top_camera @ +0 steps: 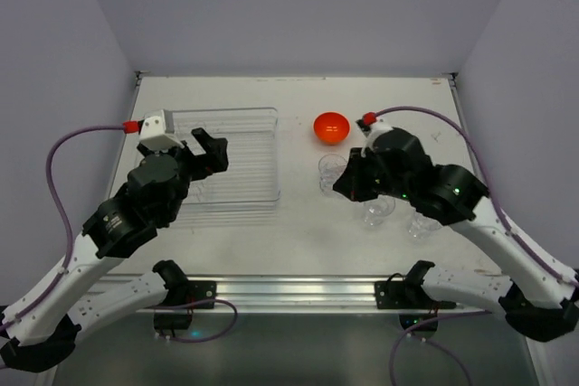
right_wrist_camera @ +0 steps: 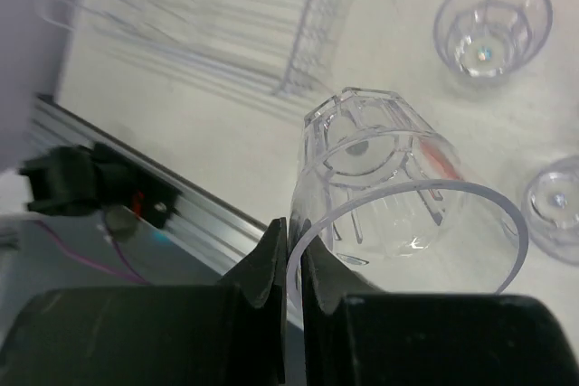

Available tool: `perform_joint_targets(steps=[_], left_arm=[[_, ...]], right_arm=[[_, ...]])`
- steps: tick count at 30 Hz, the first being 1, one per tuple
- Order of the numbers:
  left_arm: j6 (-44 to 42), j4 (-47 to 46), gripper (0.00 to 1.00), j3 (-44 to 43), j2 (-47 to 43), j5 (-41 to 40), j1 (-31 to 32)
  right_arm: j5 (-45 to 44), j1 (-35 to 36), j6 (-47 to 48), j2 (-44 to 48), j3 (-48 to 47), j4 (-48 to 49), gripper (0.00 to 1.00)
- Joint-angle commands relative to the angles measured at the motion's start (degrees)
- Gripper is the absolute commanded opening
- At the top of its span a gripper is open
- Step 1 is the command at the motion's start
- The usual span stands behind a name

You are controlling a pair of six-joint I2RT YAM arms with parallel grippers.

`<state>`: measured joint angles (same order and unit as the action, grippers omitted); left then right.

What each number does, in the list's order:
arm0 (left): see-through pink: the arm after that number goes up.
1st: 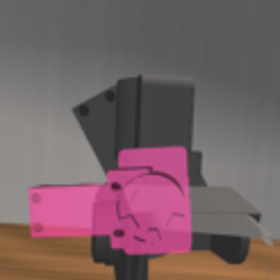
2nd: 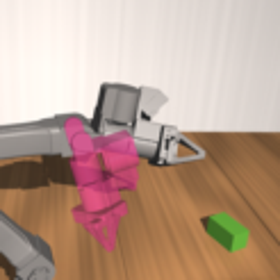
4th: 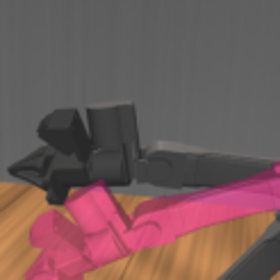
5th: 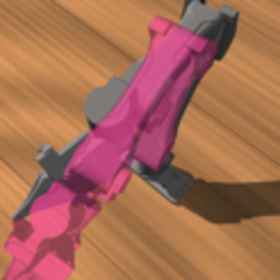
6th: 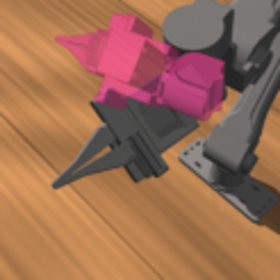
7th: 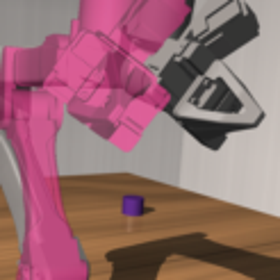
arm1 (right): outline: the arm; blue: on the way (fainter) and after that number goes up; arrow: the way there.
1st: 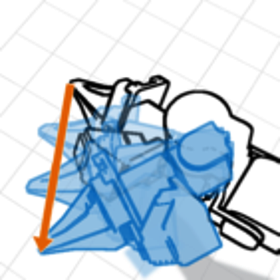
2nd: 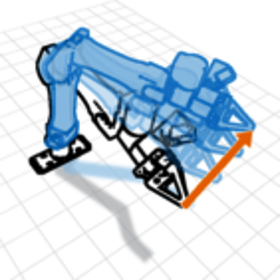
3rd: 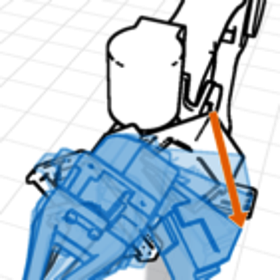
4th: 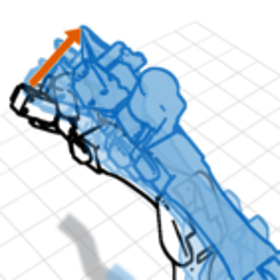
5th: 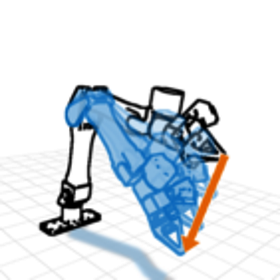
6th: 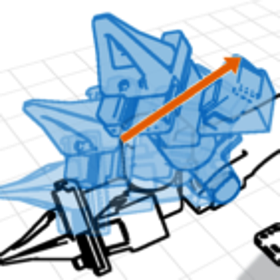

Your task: Unload the mixed dishes from the dish rack

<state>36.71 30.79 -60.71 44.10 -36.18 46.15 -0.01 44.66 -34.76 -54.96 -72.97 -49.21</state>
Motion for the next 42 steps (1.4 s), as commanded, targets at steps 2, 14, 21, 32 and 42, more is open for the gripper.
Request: perform_joint_targets(steps=[2,14,21,32,42], left_arm=[[-10.0,10.3,1.0,0.8,-2.6,-14.6,0.0],[-12.9,5.0,1.0,11.8,-11.7,-16.3,0.0],[-13.2,4.5,1.0,12.9,-13.5,-15.6,0.0],[-13.1,4.3,1.0,13.3,-13.4,-15.3,0.0],[-13.1,4.4,1.0,13.2,-12.0,-15.0,0.0]], right_arm=[[-16.0,8.3,-0.8,-12.1,-7.6,-18.8,0.0],[-16.4,10.5,1.0,-35.3,-8.5,-15.5,0.0],[-13.3,10.4,3.6,-41.3,-7.4,-9.2,0.01],[-11.0,7.1,6.4,-44.5,-3.3,-3.4,0.03],[-10.6,5.7,6.6,-44.3,0.2,-1.5,0.18]])
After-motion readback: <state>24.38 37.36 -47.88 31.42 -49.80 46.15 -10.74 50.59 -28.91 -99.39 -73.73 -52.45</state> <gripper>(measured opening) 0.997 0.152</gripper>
